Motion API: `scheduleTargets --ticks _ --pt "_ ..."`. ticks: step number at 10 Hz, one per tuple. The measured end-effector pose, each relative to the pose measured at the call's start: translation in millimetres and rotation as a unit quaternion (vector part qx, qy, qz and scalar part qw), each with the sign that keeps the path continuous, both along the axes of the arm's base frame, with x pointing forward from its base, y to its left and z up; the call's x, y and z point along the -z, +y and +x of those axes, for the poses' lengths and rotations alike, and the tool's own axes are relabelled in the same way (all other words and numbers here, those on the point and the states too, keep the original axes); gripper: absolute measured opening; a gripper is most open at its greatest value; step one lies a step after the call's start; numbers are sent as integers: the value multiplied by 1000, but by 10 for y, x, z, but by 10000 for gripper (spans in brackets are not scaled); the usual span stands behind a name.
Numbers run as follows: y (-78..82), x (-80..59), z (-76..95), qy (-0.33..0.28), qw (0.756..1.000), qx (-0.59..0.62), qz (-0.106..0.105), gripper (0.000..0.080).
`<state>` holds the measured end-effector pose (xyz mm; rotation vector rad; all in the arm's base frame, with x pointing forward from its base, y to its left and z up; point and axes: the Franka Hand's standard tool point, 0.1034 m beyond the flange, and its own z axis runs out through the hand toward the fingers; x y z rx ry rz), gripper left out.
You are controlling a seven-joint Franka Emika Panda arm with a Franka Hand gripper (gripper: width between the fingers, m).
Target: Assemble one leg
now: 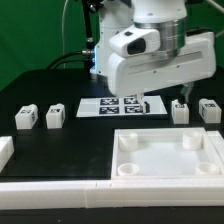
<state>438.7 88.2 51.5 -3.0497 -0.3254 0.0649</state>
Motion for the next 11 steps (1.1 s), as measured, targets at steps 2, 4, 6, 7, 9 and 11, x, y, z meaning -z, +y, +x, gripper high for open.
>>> scheduleTargets --ticks 2,4,6,7,9,11 --pt "298 -10 -88 11 995 102 -1 649" --pt "562 -13 -168 14 994 109 -1 649" --pt "742 -20 -222 15 995 103 0 649" --pt "761 -19 -232 16 995 101 0 649" --pt "737 -13 -253 30 995 94 -5 649" --pt "691 -13 -330 106 991 80 -25 649"
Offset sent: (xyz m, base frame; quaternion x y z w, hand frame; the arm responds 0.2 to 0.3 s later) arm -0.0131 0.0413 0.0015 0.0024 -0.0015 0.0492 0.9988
